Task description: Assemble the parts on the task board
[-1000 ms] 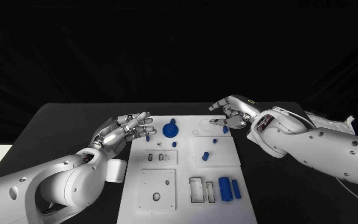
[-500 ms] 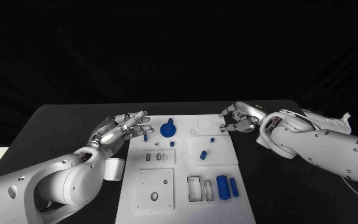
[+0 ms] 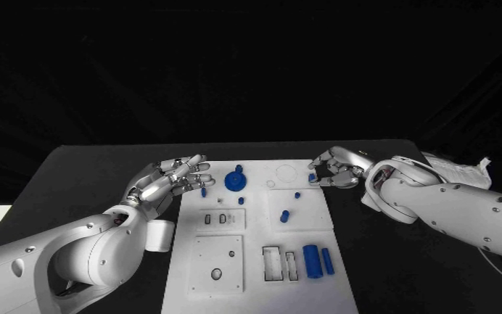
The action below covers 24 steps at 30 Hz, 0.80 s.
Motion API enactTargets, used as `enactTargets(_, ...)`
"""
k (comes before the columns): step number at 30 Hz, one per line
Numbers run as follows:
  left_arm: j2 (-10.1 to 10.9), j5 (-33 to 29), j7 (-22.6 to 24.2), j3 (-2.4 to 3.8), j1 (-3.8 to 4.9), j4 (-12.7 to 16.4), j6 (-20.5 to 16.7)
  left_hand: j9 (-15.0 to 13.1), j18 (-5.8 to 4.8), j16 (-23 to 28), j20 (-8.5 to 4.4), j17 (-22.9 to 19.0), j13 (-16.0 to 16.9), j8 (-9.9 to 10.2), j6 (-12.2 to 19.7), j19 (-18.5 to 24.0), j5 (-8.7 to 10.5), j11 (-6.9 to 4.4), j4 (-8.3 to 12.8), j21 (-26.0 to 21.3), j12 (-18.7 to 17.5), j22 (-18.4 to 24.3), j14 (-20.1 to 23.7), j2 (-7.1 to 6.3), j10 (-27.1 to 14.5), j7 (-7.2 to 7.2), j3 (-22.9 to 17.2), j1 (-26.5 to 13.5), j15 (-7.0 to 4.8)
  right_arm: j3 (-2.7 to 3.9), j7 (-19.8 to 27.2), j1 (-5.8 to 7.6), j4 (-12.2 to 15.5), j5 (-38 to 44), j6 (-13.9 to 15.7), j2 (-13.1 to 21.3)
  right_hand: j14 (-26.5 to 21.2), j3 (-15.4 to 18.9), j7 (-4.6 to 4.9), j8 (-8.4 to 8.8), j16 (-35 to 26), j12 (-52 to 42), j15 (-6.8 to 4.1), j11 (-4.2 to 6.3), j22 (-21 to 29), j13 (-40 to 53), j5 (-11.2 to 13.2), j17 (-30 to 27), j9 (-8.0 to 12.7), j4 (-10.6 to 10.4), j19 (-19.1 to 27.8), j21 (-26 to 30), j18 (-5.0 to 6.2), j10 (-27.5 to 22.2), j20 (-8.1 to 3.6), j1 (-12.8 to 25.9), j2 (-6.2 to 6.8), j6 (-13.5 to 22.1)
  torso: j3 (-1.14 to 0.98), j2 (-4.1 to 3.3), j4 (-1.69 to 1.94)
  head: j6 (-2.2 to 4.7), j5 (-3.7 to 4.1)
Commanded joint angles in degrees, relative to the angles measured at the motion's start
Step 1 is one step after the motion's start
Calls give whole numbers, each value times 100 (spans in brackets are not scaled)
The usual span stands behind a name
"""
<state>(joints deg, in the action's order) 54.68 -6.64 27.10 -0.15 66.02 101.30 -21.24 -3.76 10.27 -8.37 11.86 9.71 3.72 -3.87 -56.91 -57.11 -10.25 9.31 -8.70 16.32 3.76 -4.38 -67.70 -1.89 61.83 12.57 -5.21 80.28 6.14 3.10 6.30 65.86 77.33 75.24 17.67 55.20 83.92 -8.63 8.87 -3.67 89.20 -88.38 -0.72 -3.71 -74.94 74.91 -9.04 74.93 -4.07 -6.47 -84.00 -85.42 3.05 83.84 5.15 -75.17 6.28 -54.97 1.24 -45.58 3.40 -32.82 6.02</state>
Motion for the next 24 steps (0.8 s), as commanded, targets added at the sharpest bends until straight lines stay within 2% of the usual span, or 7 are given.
enactTargets(1, -14, 29, 2, 4, 5, 2, 134, 6, 23, 27, 51, 7, -6, 23, 25, 3, 19, 8, 41, -38, -19, 10, 33, 10, -39, 14, -10, 34, 2, 2, 44, -8, -44, -51, -181, -27, 579, -4, -3, -46, 31, 5, 28, -17, -441, 1399, 110, 1377, -15, 43, -181, -8, -82, 529, 26, 0, -113, -86, 2, 0, 3, -4, 0)
enactTargets(9, -24, 29, -53, 4, 5, -1, 104, 7, 23, 36, 52, 11, -7, 25, 34, 3, 20, 13, 48, -41, -20, 12, 34, 14, -51, 23, -15, 36, 4, 2, 46, -9, -128, -25, -343, -93, 597, -137, -96, -176, 61, -42, -38, 62, -518, 1430, 228, 1457, -72, 195, -211, -41, -97, 554, -22, -181, -339, -456, 3, 1, -2, -24, -25)
enactTargets(24, -24, 29, -70, 4, 5, 5, 104, 7, 23, 36, 52, 11, -7, 25, 35, 3, 20, 14, 48, -41, -20, 12, 33, 16, -52, 24, -16, 36, 4, 2, 23, -10, -191, 34, -447, -142, 608, -182, -127, -190, 80, -62, -65, 93, -561, 1444, 235, 1507, -76, 277, -227, -60, -106, 565, -51, -235, -353, -550, 1, 2, -3, -30, -14)
